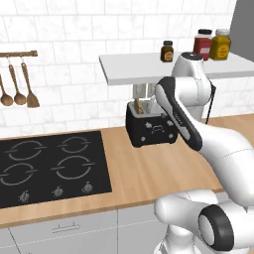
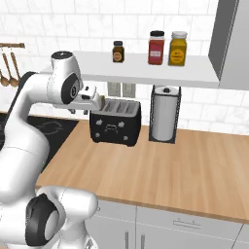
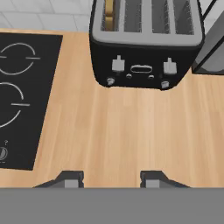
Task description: Start the toaster. Once the lever pops up, take the bread to the plate on the dining counter.
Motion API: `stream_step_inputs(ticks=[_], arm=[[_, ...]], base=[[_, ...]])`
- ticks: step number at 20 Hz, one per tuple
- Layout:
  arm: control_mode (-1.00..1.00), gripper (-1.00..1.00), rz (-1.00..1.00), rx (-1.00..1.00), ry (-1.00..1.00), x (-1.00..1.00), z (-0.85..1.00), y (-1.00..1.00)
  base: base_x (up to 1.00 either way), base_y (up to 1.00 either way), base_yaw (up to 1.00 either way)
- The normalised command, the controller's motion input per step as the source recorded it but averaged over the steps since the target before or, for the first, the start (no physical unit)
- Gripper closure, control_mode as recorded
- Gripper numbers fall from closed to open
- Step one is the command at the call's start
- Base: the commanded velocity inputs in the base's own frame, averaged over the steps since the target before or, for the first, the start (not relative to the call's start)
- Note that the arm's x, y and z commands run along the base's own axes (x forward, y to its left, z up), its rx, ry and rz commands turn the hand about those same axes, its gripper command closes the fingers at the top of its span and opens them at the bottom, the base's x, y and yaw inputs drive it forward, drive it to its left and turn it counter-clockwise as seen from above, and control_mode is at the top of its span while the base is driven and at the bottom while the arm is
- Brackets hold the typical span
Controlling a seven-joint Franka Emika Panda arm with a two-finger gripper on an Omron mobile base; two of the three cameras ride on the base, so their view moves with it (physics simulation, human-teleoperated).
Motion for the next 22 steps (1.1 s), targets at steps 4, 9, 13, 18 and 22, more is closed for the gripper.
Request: stream_step_inputs(ticks=[4,9,13,18,22], arm=[[-1.00,-1.00,0.00,0.00,-0.01,-0.04,0.00,0.00],[-1.00,-1.00,0.00,0.00,-0.04,-0.62,-0.01,0.00],[-1.00,-1.00,0.00,-0.01,-0.12,-0.68,-0.01,0.08],[-1.00,-1.00,-0.03,-0.03,-0.19,-0.03,-0.18,0.43],[-1.00,-1.00,-0.07,0.00,-0.09,0.26,-0.05,0.20]], base=[[0.00,0.00,0.00],[0.00,0.00,0.00],[0.00,0.00,0.00],[0.00,0.00,0.00],[0.00,0.00,0.00]])
